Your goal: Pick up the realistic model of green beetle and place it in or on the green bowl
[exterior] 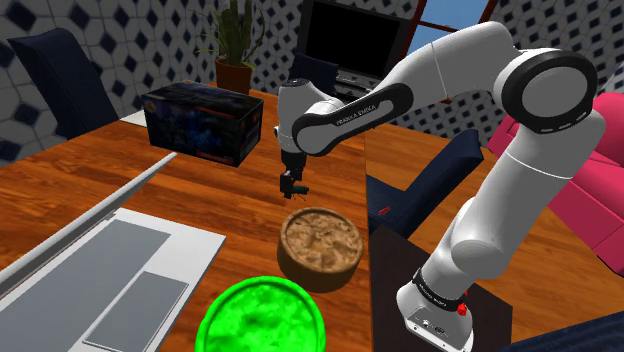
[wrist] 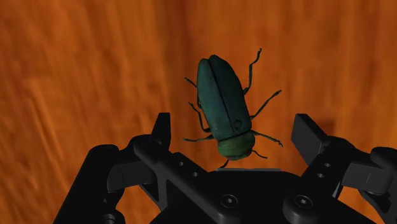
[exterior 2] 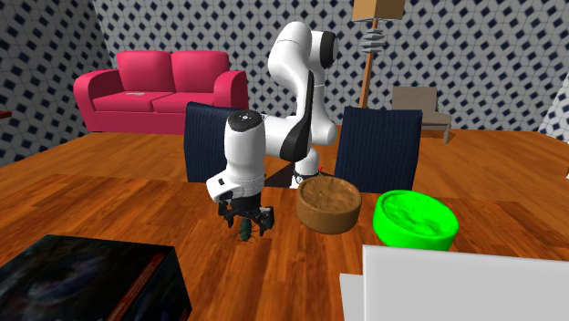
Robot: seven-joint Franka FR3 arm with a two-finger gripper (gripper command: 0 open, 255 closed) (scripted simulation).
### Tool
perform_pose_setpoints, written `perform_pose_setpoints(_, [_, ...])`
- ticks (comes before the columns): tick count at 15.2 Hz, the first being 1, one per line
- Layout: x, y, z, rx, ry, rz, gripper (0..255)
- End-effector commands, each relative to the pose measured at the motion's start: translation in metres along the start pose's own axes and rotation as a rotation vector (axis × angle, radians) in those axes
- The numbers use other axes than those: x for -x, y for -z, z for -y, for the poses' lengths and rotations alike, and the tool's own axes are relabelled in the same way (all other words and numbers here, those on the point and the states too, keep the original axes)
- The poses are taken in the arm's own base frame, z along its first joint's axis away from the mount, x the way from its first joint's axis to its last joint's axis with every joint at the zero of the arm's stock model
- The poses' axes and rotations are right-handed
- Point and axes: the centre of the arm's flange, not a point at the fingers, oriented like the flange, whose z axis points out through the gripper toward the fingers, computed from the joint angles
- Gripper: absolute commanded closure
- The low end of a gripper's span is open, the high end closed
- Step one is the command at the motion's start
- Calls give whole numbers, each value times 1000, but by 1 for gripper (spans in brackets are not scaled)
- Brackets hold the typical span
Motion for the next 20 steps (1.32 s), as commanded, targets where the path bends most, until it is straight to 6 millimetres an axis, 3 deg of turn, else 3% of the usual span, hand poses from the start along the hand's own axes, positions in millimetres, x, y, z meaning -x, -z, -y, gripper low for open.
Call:
perform_pose_setpoints(1, [0,0,0,0,0,0,255])
perform_pose_setpoints(10, [0,0,0,0,0,0,255])
perform_pose_setpoints(20, [6,52,-6,0,0,0,255])
